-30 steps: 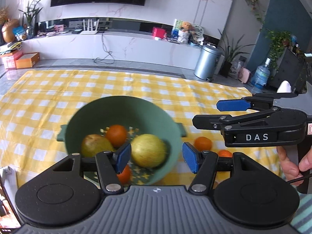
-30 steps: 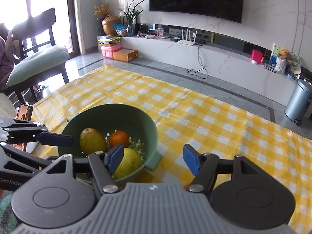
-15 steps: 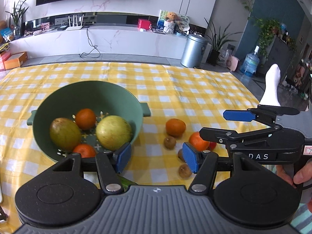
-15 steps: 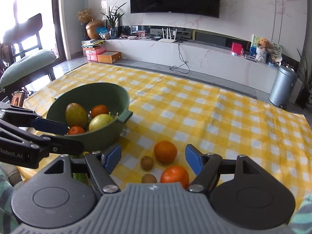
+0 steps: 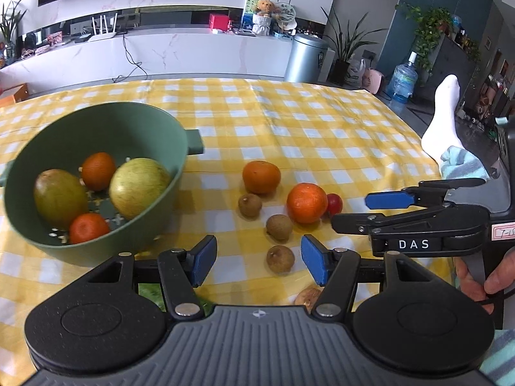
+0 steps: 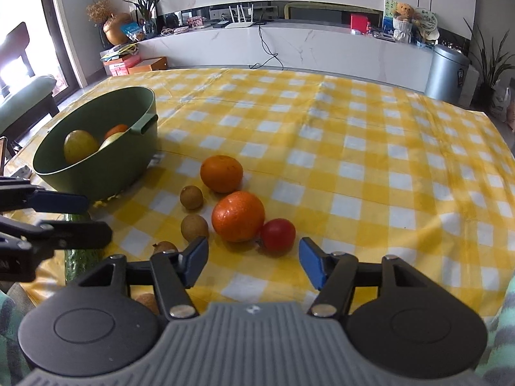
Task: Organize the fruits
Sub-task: 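Lift both open tools out of the colander toward the remaining fruit, then grasp a brown kiwi with the left tool while the right tool grasps an orange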
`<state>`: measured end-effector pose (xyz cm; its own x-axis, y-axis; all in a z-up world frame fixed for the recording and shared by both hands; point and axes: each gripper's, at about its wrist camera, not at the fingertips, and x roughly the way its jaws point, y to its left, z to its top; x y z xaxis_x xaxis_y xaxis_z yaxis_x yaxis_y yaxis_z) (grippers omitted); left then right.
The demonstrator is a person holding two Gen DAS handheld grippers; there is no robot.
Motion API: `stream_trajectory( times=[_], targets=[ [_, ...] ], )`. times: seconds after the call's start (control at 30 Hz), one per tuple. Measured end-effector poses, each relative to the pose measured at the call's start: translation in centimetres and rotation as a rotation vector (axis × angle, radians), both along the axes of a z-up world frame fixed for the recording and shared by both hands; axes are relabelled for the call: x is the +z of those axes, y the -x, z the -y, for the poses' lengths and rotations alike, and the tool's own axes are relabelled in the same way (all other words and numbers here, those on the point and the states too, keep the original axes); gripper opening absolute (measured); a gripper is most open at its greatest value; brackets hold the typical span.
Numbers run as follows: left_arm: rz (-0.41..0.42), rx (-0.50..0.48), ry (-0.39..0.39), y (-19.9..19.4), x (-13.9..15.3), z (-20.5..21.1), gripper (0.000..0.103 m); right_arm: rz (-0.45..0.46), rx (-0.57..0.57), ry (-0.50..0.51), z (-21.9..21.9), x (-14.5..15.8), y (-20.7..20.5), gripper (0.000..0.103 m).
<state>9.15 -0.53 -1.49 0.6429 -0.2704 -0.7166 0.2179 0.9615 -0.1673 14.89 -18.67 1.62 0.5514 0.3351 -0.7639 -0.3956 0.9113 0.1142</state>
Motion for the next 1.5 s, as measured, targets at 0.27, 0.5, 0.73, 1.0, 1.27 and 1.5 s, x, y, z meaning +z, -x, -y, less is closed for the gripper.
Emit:
stream_trajectory(
  times=[0.27, 0.5, 0.73, 1.0, 1.27, 1.5],
  targets=[
    [0.027, -0.025, -0.098, -1.6, -1.4, 1.9, 0.068, -0.001, 0.023, -0.017, -1.3, -0.5, -2.1, 0.051],
    [-0.001, -0.063, -0.070, -3.0, -2.7, 3.0, 0.060, -0.023, 0.019, -0.022, -2.1, -1.2, -3.8, 0.048],
    [-0.031, -0.077, -0.055, -4.3, -4.0, 3.7, 0.049, -0.002, 0.046, 0.012, -2.7, -1.4, -3.9, 0.048],
    [-0.050, -0.078, -0.032, -5.1, -4.8, 3.7, 0.042, -0.016, 0.060, -0.026, -2.9, -1.4, -4.2, 0.047],
    [-0.045, -0.079, -0.030, -5.1, -4.9, 3.7, 0.039, -0.029, 0.054, -0.012, -3.2, -1.9, -4.6, 0.046],
    [-0.033, -0.092, -0.042, -5.0, -4.9, 4.0, 0.031, -0.010, 0.058, 0.011, -3.5, -2.1, -4.5, 0.043]
  ],
)
